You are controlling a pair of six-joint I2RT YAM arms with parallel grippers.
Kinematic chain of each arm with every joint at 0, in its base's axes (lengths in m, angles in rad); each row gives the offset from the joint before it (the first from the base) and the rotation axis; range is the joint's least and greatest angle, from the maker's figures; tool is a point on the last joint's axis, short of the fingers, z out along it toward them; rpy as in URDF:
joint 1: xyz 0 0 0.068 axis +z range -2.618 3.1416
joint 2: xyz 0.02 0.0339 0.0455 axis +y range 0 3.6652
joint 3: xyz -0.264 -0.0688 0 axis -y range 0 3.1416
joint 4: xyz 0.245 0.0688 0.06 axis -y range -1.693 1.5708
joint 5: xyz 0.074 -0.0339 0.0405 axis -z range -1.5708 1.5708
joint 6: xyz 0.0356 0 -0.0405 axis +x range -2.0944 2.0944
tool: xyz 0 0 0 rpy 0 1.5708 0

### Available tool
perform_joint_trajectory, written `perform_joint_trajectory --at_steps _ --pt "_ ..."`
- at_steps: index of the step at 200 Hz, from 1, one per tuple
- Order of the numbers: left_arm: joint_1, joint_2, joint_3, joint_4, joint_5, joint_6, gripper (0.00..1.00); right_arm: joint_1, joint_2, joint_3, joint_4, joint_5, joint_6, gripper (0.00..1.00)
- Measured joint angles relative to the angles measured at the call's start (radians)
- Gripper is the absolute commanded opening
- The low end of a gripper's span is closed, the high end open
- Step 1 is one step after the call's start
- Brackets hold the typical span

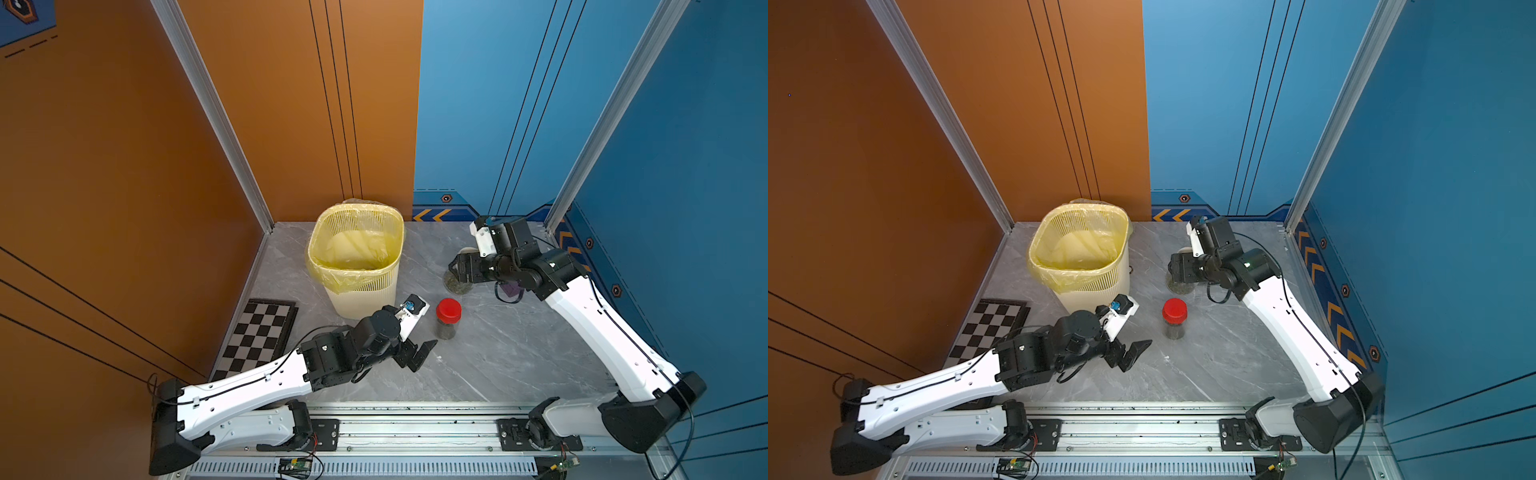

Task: Empty moldy tea leaves from jars
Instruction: Pick up the jar from the center of the board.

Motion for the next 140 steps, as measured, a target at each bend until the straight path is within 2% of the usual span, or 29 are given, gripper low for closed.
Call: perform_joint_trajectory --at_steps 31,67,140 --pt "0.003 0.057 0.008 0.09 0.05 0.059 0.98 0.0 -0.078 -0.066 -0.014 -0.039 0.019 0.46" --pt "0.032 0.121 0.013 0.172 0.113 0.119 0.98 -0.011 -0.099 -0.085 -0.025 -0.1 0.047 0.46" --pt "0.175 0.216 0.033 0.311 0.294 0.167 0.97 -0.073 -0.115 -0.085 -0.024 -0.274 0.113 0.46"
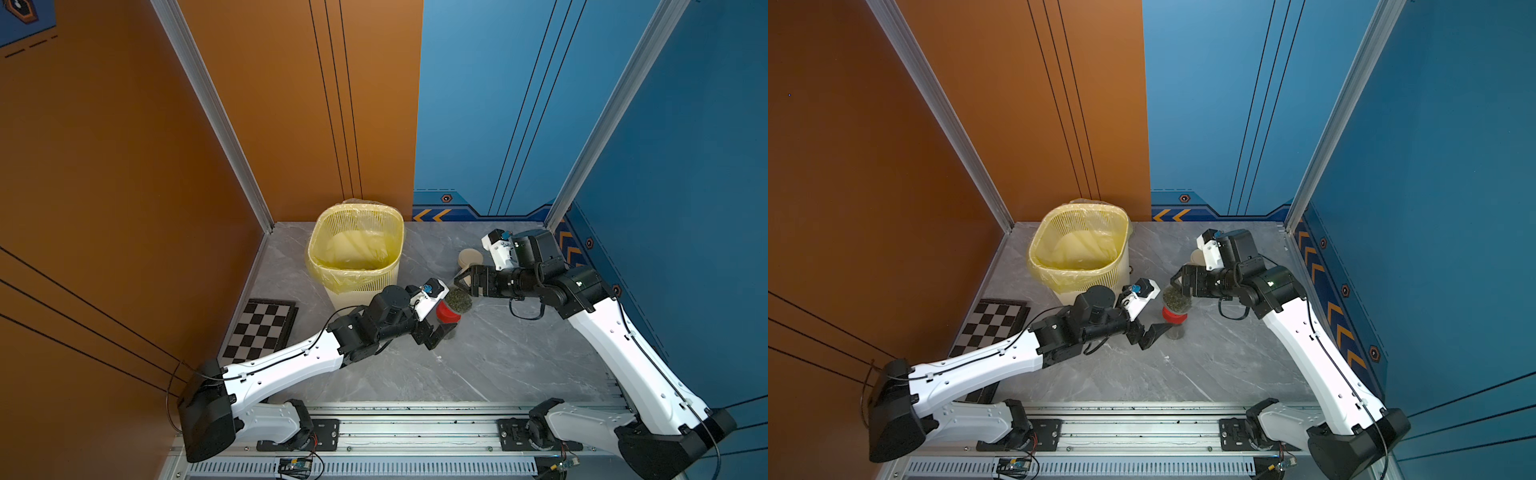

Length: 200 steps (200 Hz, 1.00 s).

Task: Empty moldy tea leaves from jars
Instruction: Pick up the jar from the center of the board.

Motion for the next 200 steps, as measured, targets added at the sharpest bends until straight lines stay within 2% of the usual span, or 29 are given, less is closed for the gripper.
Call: perform_joint_trajectory --at_steps 80,123,200 --pt "0.044 0.105 0.08 0.064 0.108 0.045 0.97 -0.019 0.002 -0.01 0.002 -0.114 0.048 0.46" --pt "0.064 0.117 0.085 0.082 0.15 0.065 0.93 -0.025 0.022 -0.01 0.014 -0.152 0.066 0.45" --pt "0.087 0.134 0.054 0.177 0.2 0.065 0.94 -0.037 0.032 -0.022 0.042 -0.208 0.096 0.45"
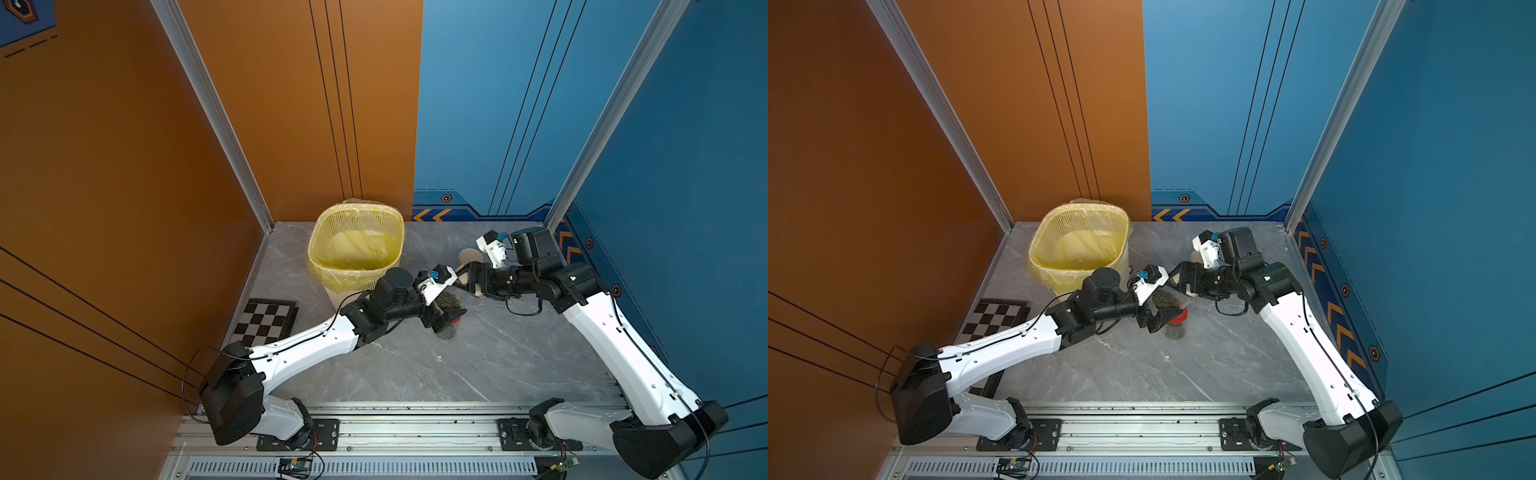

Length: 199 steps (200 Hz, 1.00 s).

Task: Empty moldy tea leaves from jars
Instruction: Pick up the jar from the center of the board.

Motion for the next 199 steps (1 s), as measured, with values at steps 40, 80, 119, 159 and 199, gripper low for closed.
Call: perform_joint_trajectory --at_steps 40,80,119,159,199 --pt "0.003 0.0 -0.012 0.024 0.011 -0.002 0.94 -0.002 0.002 -0.003 0.005 -0.014 0.013 0.44" --pt "0.006 0.001 -0.014 0.042 0.016 -0.003 0.95 -0.002 0.002 -0.004 0.009 -0.021 0.019 0.44" --pt "0.009 0.0 -0.027 0.051 0.016 -0.006 0.94 0.013 0.008 -0.005 0.013 -0.014 0.019 0.44" --pt "0.01 0.0 -0.071 0.096 0.016 -0.011 0.94 0.032 0.013 -0.005 0.012 -0.001 0.019 0.44" --pt "0.013 -0.001 -0.097 0.126 0.016 -0.021 0.94 0.045 0.013 -0.005 0.013 0.01 0.019 0.44"
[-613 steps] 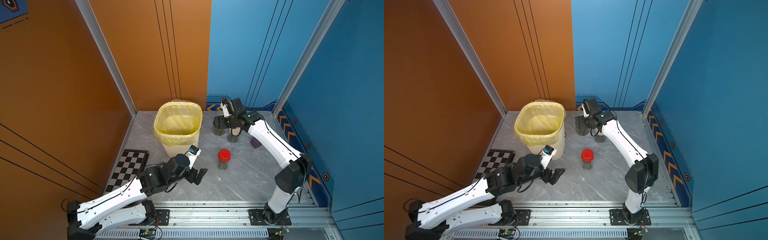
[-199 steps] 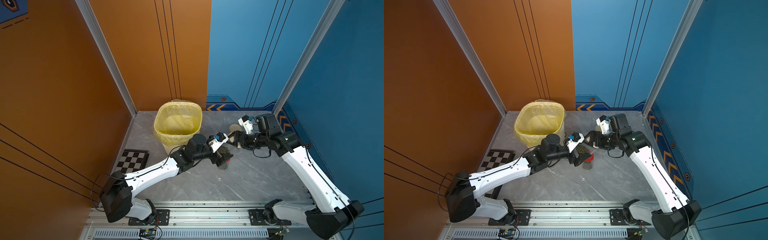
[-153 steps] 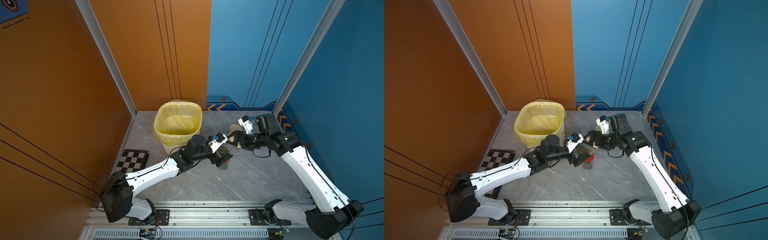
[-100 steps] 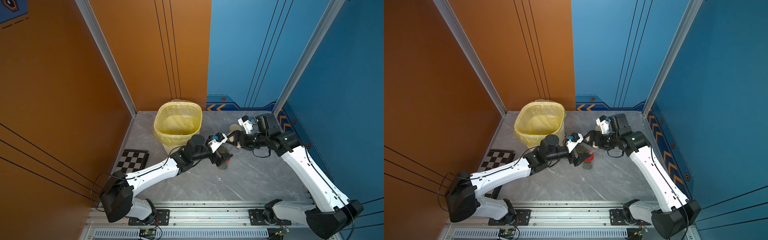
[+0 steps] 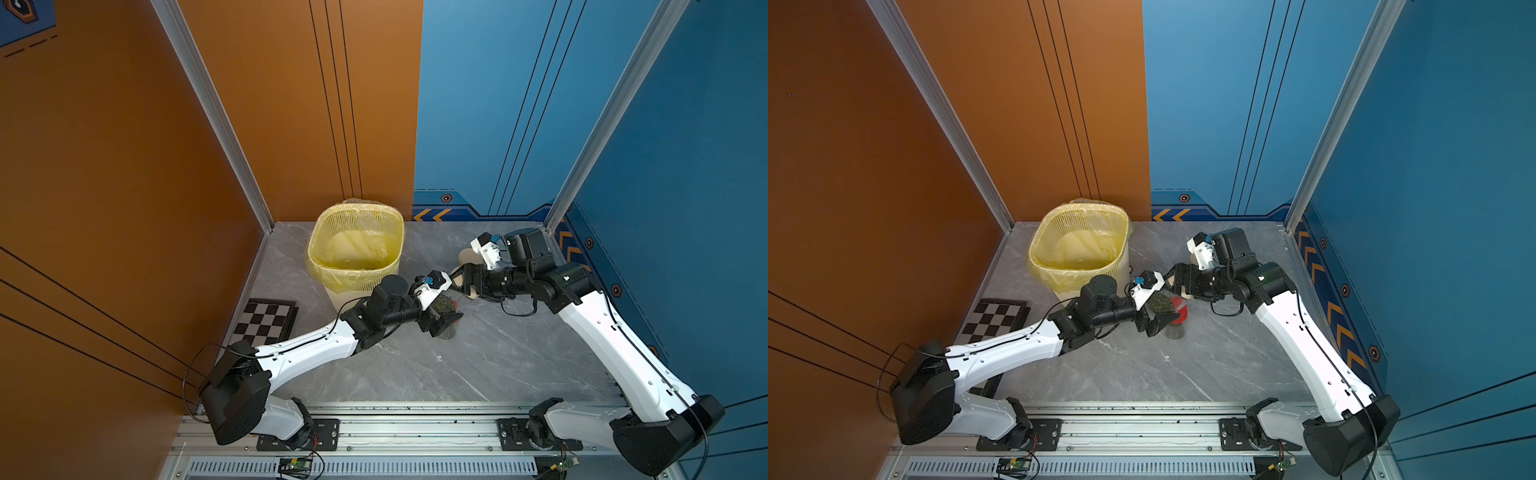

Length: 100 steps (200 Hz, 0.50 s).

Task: Empty moldy tea leaves from jars
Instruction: Pick up the jar from the center of the board.

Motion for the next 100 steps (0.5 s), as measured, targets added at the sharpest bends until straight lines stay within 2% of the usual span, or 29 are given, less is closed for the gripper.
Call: perform_joint_trajectory --at_steps 100 --pt "0.002 -0.018 -0.058 0.045 0.0 -0.023 0.93 0.056 0.016 -0.014 0.008 0.05 0.0 0.43"
